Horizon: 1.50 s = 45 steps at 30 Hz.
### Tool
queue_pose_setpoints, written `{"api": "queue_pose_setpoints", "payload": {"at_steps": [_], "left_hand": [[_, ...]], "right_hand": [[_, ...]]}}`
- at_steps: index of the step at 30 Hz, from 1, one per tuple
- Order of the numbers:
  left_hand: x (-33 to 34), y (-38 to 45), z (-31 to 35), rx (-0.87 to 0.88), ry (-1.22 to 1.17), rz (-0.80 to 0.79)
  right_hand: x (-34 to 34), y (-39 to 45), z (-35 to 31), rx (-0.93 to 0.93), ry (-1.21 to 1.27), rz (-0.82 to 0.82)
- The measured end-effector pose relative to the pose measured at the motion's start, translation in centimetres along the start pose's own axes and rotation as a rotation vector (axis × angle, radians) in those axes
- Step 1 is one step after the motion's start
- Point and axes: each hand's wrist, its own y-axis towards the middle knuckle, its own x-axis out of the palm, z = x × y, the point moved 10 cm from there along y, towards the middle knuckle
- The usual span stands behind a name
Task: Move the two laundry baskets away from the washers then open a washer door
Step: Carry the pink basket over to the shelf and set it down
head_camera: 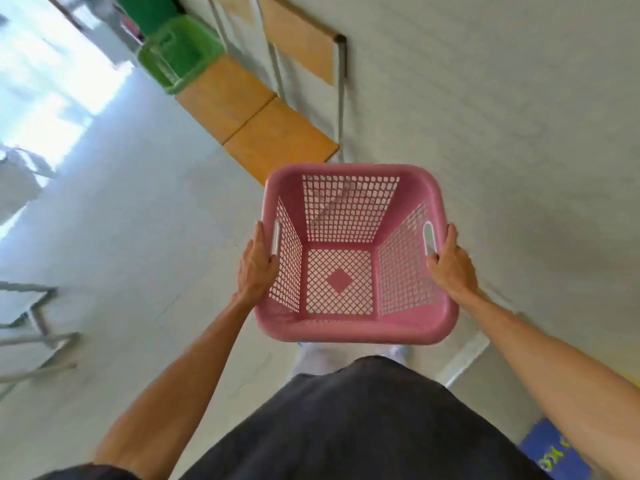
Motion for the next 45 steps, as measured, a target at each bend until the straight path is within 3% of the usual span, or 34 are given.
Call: {"api": "queue_pose_setpoints", "payload": {"at_steps": [5, 11, 15, 26, 32, 45], "left_hand": [[-11.8, 0.5, -11.4, -0.211, -0.148, 0.217], [-24.0, 1.4, -26.2, -0.330, -0.271, 0.410], [-30.8, 1.2, -34.4, -0.341, -0.299, 0.498], [-40.2, 10.5, -47.8, -0.353, -0.297, 0.554], [-44.4, 23.0, -52.8, -0.373, -0.245, 0.535], [-56.4, 52.1, -59.9, -0.229, -0.260, 0.589]], "right_hand": [[1.3, 3.0, -20.3, -0.288, 0.018, -0.074], [5.4, 1.3, -45.4, -0.619, 0.084, -0.089], [9.4, -1.3, -57.8, -0.746, 0.089, -0.104], [17.9, 1.4, -77.9, -0.842, 0.031, -0.156], [22.2, 8.8, -87.3, -0.766, 0.034, -0.201], [26.2, 25.9, -111.0, -0.695, 0.033, -0.144]]}}
